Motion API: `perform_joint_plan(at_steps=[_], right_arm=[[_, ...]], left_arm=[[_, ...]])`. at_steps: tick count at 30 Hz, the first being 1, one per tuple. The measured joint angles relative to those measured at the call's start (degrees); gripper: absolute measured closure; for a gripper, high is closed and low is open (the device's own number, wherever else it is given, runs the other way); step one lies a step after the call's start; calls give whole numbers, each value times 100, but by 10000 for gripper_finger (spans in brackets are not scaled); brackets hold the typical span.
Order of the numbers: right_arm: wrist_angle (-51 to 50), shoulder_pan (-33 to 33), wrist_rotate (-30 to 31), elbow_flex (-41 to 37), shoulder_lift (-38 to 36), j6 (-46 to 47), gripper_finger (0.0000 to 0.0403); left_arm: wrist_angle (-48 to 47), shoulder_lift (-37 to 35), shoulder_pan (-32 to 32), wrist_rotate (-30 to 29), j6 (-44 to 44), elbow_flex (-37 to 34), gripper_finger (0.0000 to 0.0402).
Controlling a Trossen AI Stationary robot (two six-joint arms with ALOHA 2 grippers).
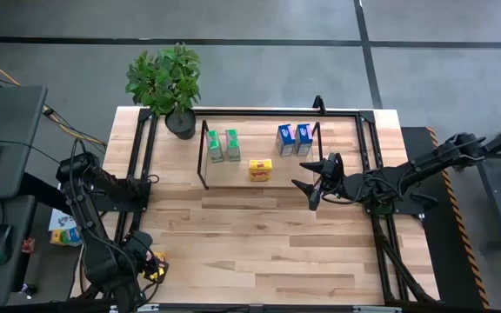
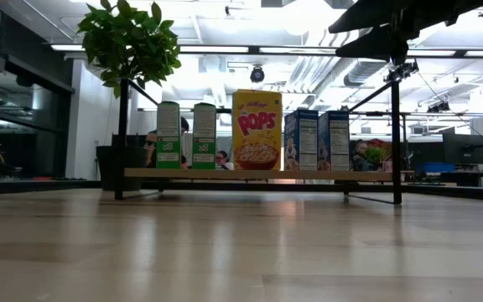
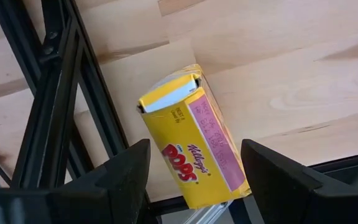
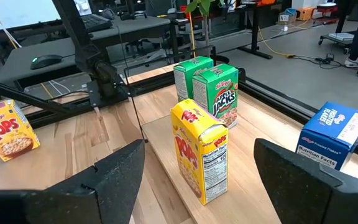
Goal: Stack cereal on shelf
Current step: Put the yellow cereal box aligned with the other yellow cereal box on the shelf
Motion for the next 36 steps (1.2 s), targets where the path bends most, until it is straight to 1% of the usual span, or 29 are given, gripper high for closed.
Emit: perform_joint_plan(at_steps=[9, 14, 18, 27, 30, 36], right_arm=[[-2, 0, -4, 0, 0, 0, 107], [-1, 0, -7, 0, 0, -2, 107], [-2, 0, -9, 0, 0, 0, 107], [0, 0, -24, 0, 0, 7, 107], [0, 0, -24, 0, 0, 4, 107], [2, 0, -22, 0, 0, 4, 107]], left_arm=[[51, 20, 8, -30, 0, -79, 161], [85, 257, 10, 156, 0, -107, 161], [119, 416, 10, 119, 46, -109, 161], [192, 450, 10, -32, 154, -109, 162], [191, 450, 12, -38, 160, -109, 174], [191, 450, 19, -132, 225, -109, 227]])
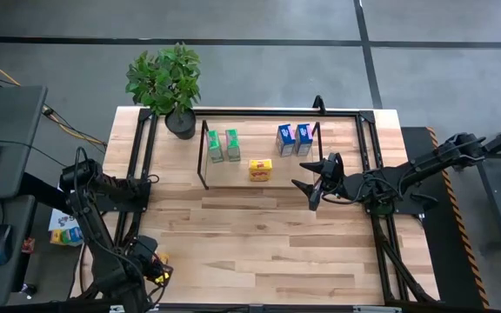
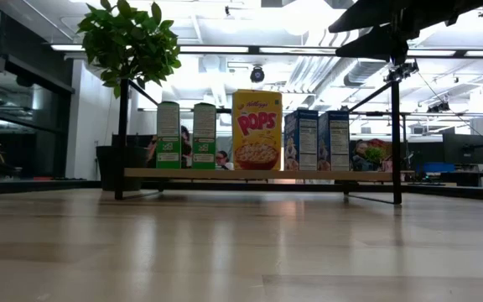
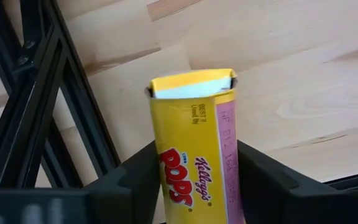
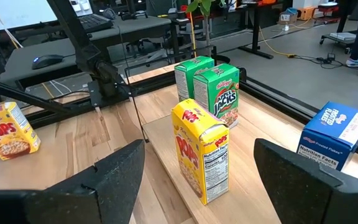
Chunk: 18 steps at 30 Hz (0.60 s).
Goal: Stack cereal on shelf
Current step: Put the yellow cereal box aligned with the other yellow cereal box on the shelf
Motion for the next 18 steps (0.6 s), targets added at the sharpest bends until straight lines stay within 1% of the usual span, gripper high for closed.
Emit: perform_joint_plan(at_steps=[4, 6, 8, 10, 12, 14, 16, 18], right_arm=[[0, 1, 0, 0, 0, 0, 107], [1, 0, 2, 0, 0, 0, 107], [20, 0, 2, 0, 0, 0, 107], [44, 1, 2, 0, 0, -2, 107], [42, 2, 2, 0, 0, 0, 107], [43, 0, 2, 0, 1, -1, 107], [42, 0, 2, 0, 0, -1, 107], [42, 0, 2, 0, 0, -2, 107]], left_arm=[[-58, -6, 61, -148, 167, 78, 257], [-121, -71, 128, -343, 343, 222, 266], [-199, -173, 250, -777, 617, 418, 271], [-295, -315, 416, -1365, 1064, 663, 274], [-373, -490, 667, -1990, 1768, 966, 275], [-441, -636, 1004, -2489, 2759, 1264, 275], [-440, -730, 1508, -2728, 3939, 1565, 275], [-442, -752, 2125, -2819, 5183, 1852, 275]])
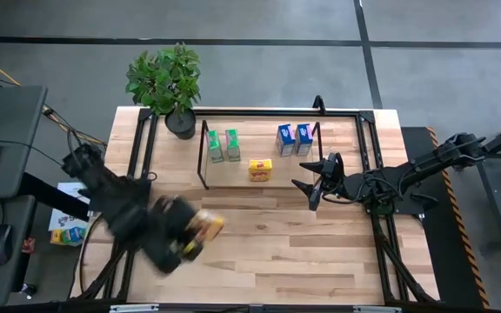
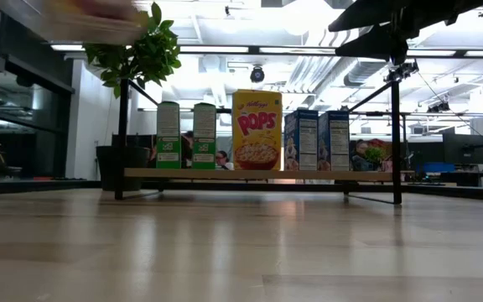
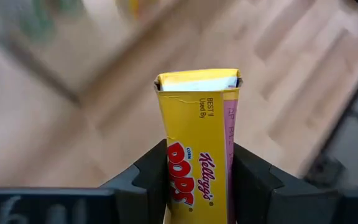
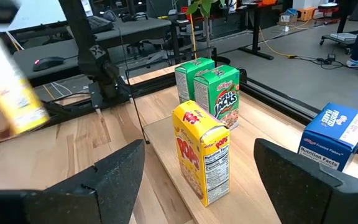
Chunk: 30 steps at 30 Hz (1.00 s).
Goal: Stack cereal on shelf
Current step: Put the yellow cereal box aligned with the other yellow cereal box on the shelf
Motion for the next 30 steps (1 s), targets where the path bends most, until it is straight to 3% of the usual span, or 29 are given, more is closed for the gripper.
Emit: perform_joint_plan(at_steps=[7, 13, 18, 26, 30], right_arm=[[-2, 0, 2, 0, 0, 0, 107], [-4, 0, 2, 0, 0, 9, 107], [-9, 1, 2, 0, 0, 1, 107], [-22, -203, 11, 0, 0, 1, 107], [-82, -346, -15, 0, 0, 20, 107]], left_arm=[[647, 2, 2437, 6, 4160, 726, 275], [2253, 0, 4143, 1026, 6859, 996, 275], [2337, 142, 5045, 1972, 7565, 989, 275], [2541, 618, 5454, 2303, 8498, 1002, 275], [1711, 1059, 5549, 2165, 8682, 1395, 275]])
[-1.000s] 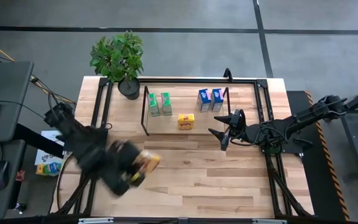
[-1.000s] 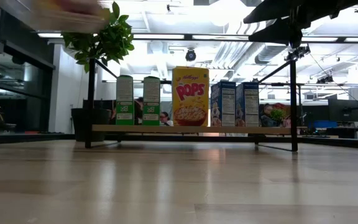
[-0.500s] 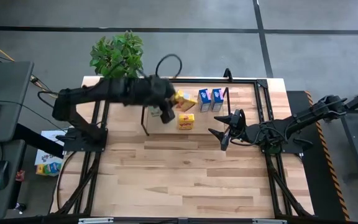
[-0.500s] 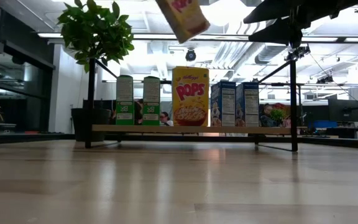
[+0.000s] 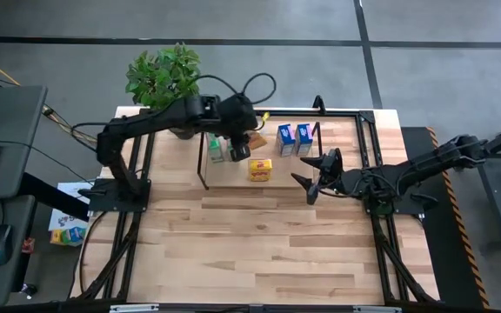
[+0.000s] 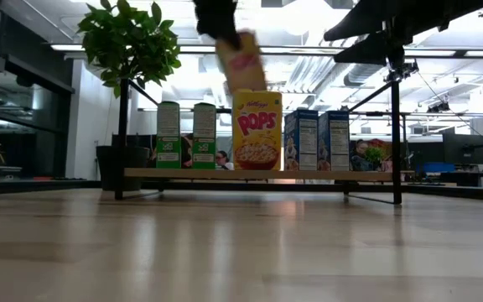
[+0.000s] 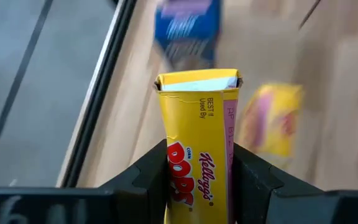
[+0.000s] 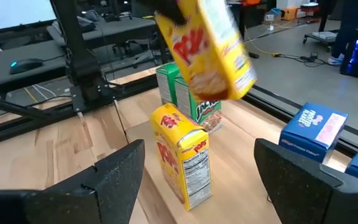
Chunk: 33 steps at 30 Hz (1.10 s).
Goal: Stack cereal on shelf
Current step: Put the yellow cereal box aligned with the other yellow cereal box on the shelf
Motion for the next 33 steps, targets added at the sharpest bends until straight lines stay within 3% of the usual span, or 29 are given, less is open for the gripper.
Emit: perform_joint_plan(at_steps=[5, 12, 18, 33], right_arm=[[-92, -131, -93, 0, 2, 132, 107], [-113, -205, -424, 0, 8, 148, 107], [-153, -205, -511, 0, 9, 260, 107], [-283, -211, -505, -2, 11, 409, 107]], left_arm=[[-543, 508, 11, -214, 137, 749, 275], [-669, 948, 65, 386, 466, 1323, 275], [-1079, 1275, 178, 569, 703, 1332, 275], [-978, 1602, 179, 1085, 881, 1323, 275]])
